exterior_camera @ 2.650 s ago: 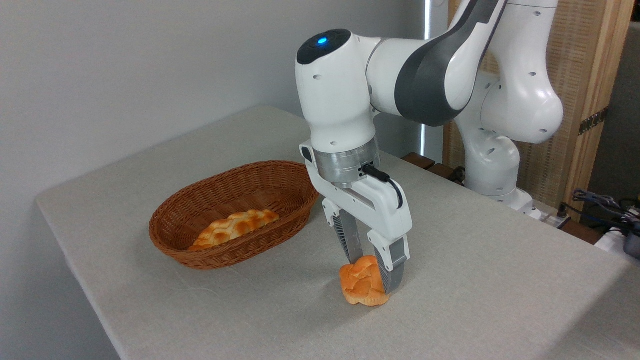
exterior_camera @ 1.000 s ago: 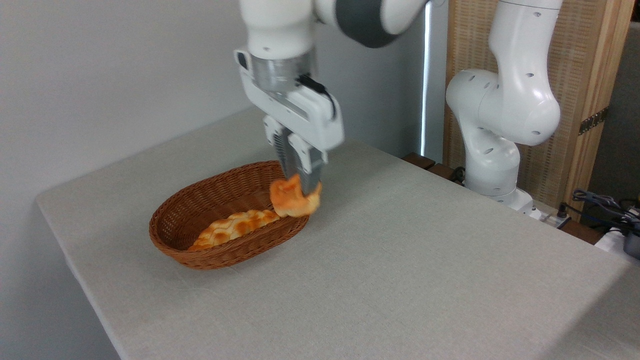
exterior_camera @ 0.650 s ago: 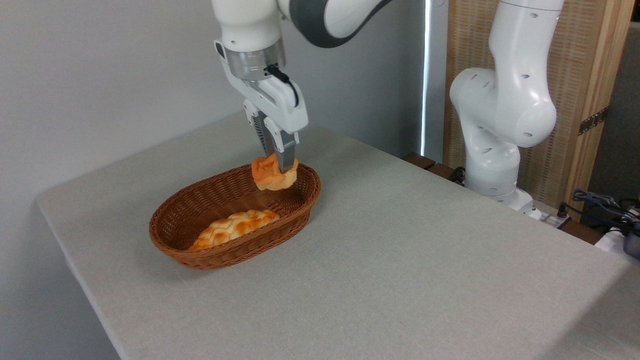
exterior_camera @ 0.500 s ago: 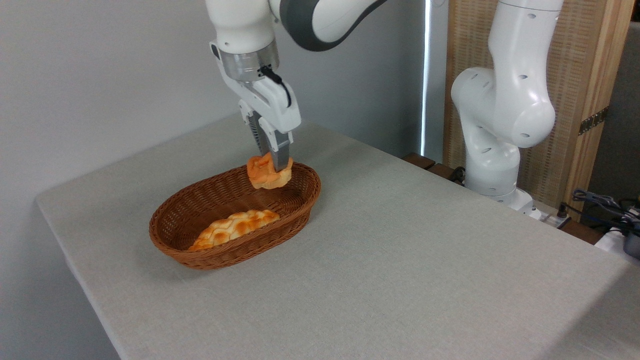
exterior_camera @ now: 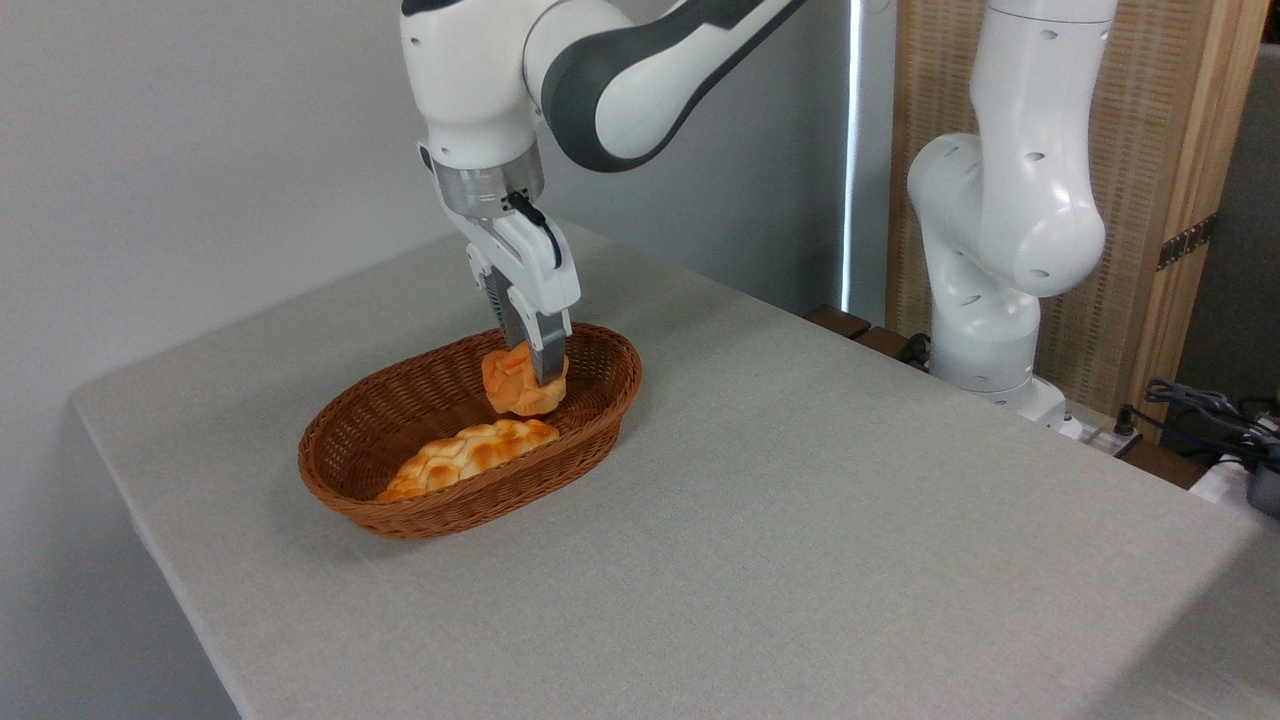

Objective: Put bread into the basket
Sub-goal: 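Lower the roll into the basket and open the gripper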

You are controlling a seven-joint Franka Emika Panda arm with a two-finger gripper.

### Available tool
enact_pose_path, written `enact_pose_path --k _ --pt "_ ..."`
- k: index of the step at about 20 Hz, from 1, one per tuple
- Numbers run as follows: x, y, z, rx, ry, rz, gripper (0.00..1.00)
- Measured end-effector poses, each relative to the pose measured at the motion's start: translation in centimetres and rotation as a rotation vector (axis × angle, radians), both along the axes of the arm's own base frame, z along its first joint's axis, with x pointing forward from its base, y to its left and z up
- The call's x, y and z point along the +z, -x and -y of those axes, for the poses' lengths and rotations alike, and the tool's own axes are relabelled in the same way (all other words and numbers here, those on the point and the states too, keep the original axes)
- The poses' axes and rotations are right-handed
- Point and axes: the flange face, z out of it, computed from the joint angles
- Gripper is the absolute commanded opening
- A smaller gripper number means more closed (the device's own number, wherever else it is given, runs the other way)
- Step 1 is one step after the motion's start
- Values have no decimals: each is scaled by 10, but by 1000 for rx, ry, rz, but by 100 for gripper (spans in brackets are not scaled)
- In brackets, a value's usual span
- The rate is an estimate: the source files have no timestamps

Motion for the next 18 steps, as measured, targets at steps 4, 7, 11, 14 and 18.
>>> enact_pose_path --k 4,7,11,14,18 --pt "0 1 1 -1 1 2 100" --pt "1 1 1 0 2 4 100" --pt "11 -4 -5 13 12 23 100" --pt "35 -14 -17 39 31 59 100" --pt "87 -34 -59 96 52 59 100"
